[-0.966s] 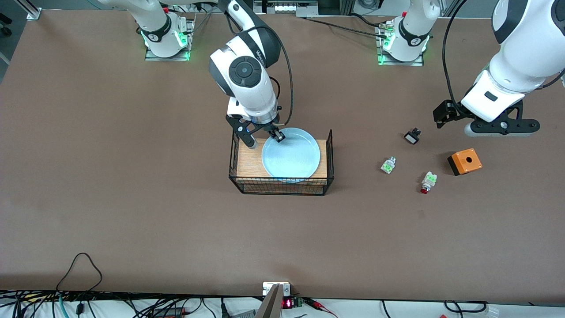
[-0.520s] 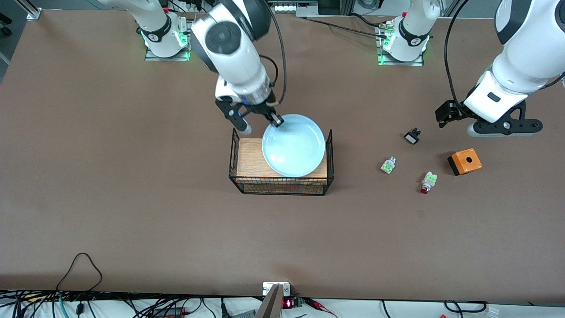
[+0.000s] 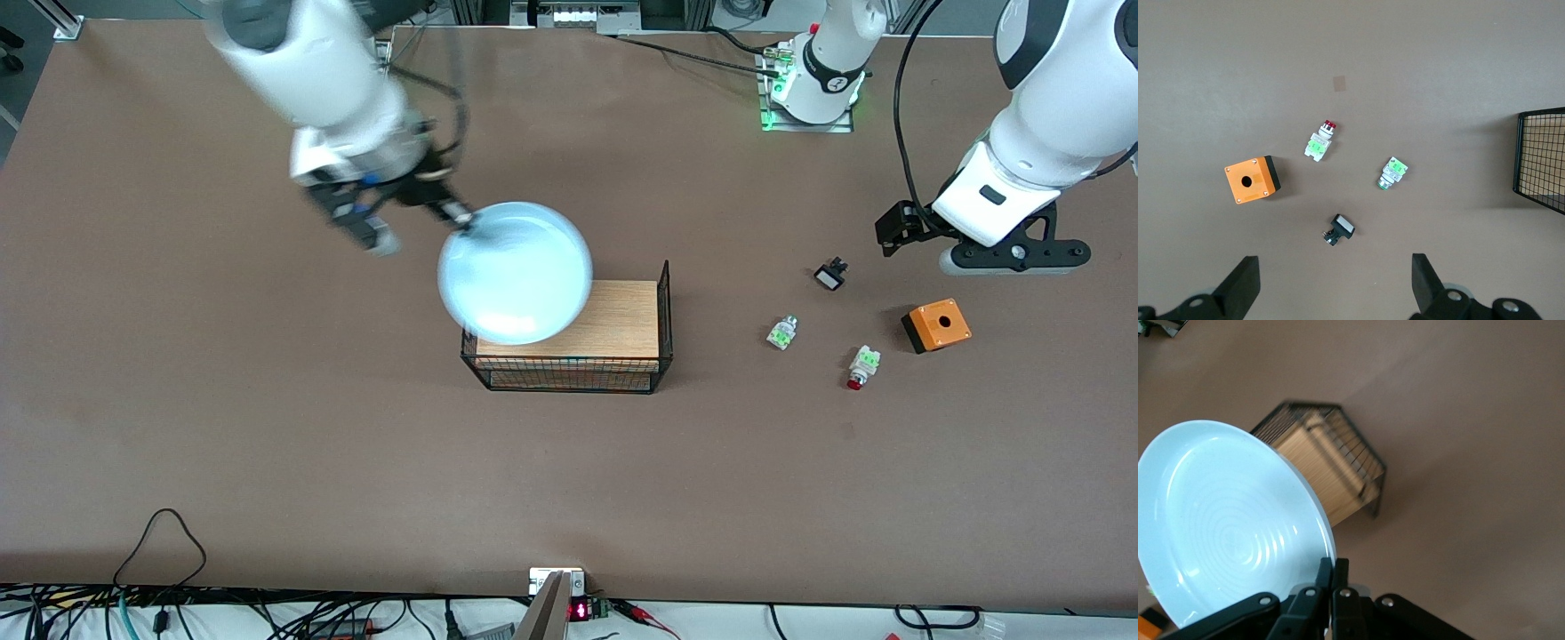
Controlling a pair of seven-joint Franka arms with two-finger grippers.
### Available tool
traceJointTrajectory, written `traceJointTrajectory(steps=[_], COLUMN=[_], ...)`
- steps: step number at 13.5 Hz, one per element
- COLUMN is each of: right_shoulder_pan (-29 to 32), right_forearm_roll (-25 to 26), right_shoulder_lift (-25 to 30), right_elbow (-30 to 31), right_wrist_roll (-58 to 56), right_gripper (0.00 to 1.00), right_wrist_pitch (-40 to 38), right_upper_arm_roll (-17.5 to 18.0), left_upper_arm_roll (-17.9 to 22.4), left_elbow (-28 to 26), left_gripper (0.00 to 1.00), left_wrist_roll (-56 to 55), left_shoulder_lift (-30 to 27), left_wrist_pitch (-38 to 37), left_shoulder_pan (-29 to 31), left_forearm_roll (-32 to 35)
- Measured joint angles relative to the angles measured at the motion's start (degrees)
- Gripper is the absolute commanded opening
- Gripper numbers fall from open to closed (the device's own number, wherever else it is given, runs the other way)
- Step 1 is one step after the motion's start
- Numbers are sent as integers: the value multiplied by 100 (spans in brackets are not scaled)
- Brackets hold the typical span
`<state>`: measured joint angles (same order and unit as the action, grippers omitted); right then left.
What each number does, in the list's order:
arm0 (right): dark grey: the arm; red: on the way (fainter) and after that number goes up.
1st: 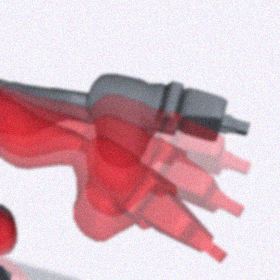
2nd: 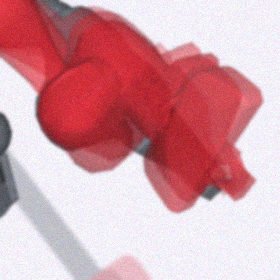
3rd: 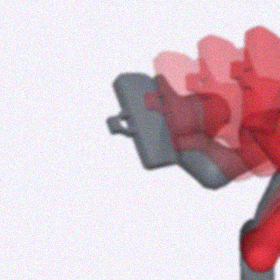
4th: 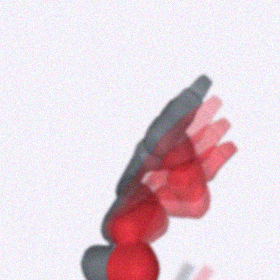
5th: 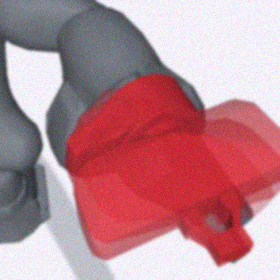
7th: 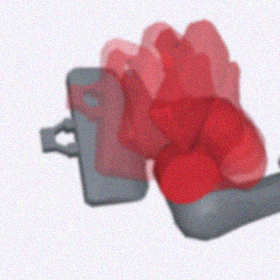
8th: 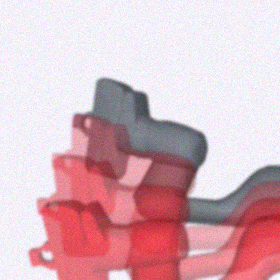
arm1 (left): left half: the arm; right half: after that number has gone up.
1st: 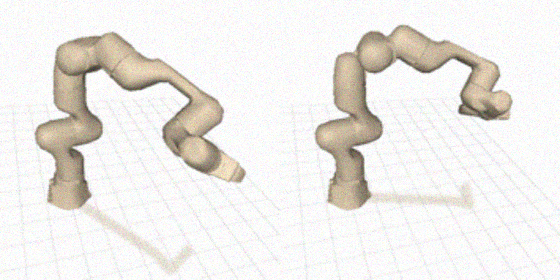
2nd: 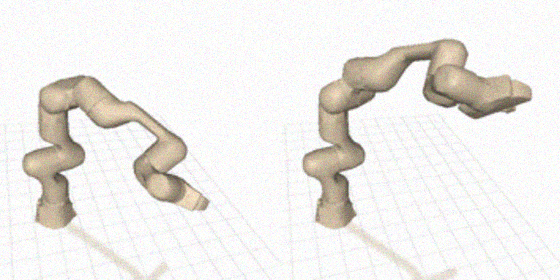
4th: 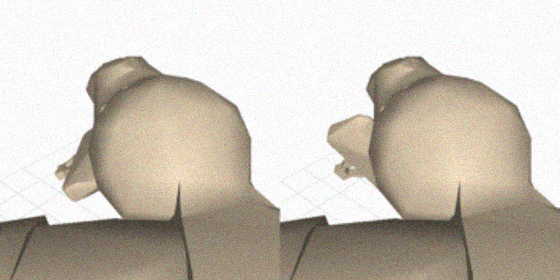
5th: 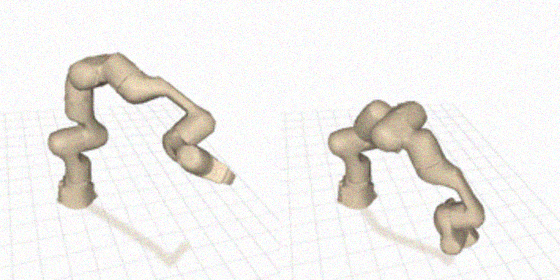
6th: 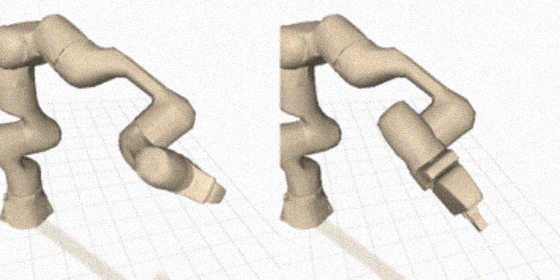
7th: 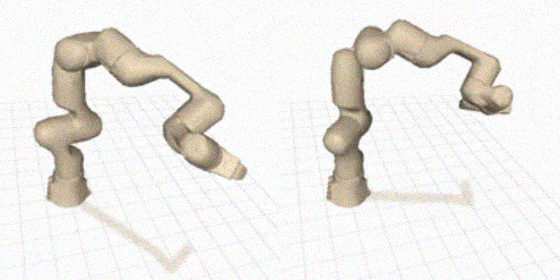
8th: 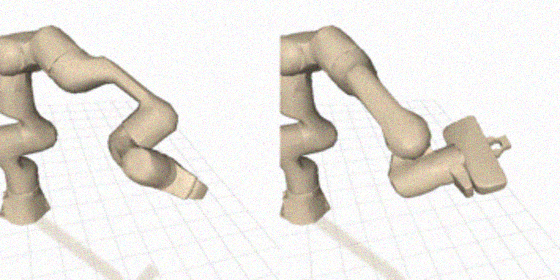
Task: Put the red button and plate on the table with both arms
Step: 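Carry the plate away from the basket and lower it onto the table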
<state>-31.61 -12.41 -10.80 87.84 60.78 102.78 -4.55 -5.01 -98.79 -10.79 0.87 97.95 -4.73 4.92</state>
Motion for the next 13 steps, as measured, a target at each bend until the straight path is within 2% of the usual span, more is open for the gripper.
traceJointTrajectory(steps=[3, 6, 8, 13], right_shoulder_pan=[1124, 2023, 2278, 2462], right_forearm_roll=[-3, -7, 68, 833], right_shoulder_lift=[88, 48, -32, -412], right_elbow=[5, 174, 378, 789], right_wrist_roll=[-2138, -3980, -4660, -5800], right_gripper=[0, 0, 0, 0], right_wrist_pitch=[-505, -627, -629, -311], right_upper_arm_roll=[-32, -45, -43, -25], left_upper_arm_roll=[-4, -6, -7, -7], left_elbow=[2, 4, 6, 8], left_gripper=[100, 100, 100, 100], left_wrist_roll=[0, 0, 0, 0], left_shoulder_lift=[0, 0, 0, 0], left_wrist_pitch=[0, 0, 0, 0], left_shoulder_pan=[-8, -9, -10, -10], left_forearm_roll=[0, 0, 0, 0])
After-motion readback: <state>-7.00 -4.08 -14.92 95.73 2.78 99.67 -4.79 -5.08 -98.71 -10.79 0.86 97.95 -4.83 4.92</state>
